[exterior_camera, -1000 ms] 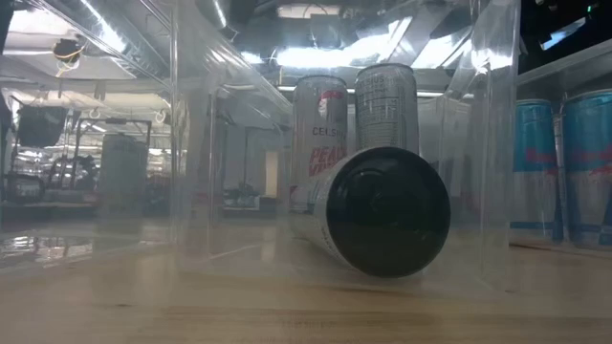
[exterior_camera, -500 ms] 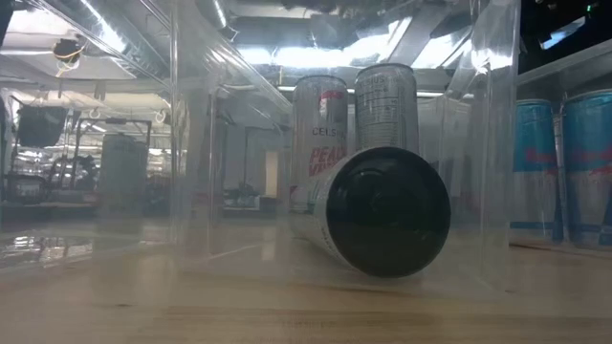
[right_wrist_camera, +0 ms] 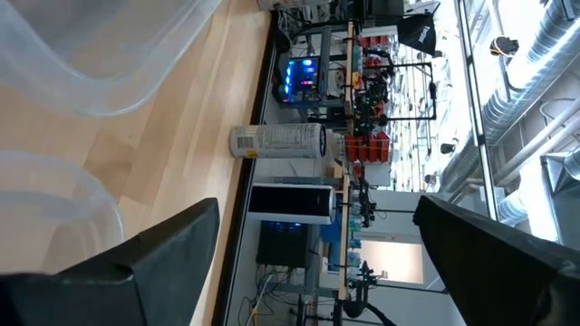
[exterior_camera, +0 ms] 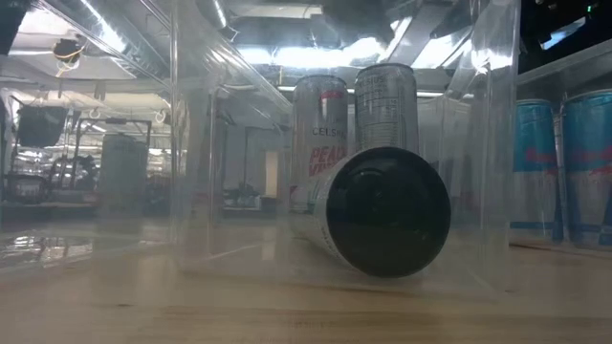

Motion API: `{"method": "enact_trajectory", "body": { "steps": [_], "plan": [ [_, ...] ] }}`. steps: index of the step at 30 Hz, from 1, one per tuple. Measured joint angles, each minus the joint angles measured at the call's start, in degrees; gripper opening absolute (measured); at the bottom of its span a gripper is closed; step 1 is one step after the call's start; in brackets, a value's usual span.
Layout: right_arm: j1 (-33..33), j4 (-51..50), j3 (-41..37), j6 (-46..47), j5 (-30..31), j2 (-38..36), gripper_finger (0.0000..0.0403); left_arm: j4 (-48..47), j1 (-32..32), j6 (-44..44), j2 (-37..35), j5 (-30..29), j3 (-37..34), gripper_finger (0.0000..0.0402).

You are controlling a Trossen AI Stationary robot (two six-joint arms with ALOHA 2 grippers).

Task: Sort soda cans
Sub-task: Adjust the white-pink soda can in the middle transparent bin

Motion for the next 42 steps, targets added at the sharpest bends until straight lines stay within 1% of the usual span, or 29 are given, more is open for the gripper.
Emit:
{"method": "enact_trajectory", "body": {
  "steps": [5,9,12,16,20,26,31,37,42],
  "plan": [
    [0.0,-0.1,0.0,0.0,0.0,0.0,0.0372,-1.3,-0.2,3.9,3.4,-0.4,0.0,0.0292],
    [0.0,-0.1,0.0,0.0,0.0,0.0,0.0372,-2.4,-0.1,7.5,3.8,-3.4,0.0,0.0282],
    [0.0,-0.1,0.0,0.0,0.0,0.0,0.0372,-2.0,0.4,10.1,3.8,-4.1,0.0,0.0274],
    [0.0,0.0,0.0,0.0,0.0,0.0,0.0372,-1.0,0.8,12.7,3.8,-4.1,-0.6,0.0269],
    [0.0,0.0,0.0,0.0,0.0,0.0,0.0372,0.1,0.9,15.2,3.9,-2.3,-2.9,0.0270],
    [0.0,0.0,0.0,0.0,0.0,0.0,0.0372,2.3,0.1,20.1,3.8,-2.3,-5.7,0.0265],
    [0.0,0.1,0.0,0.0,0.0,0.0,0.0372,6.0,0.1,26.0,3.8,-2.3,-8.3,0.0265],
    [0.0,0.2,0.0,0.0,0.0,1.6,0.0372,8.7,-0.2,28.9,3.8,-2.1,-10.7,0.0266],
    [0.0,0.9,0.0,0.0,3.4,3.3,0.0372,7.8,-1.1,30.0,3.8,-2.2,-11.2,0.0266]
  ]
}}
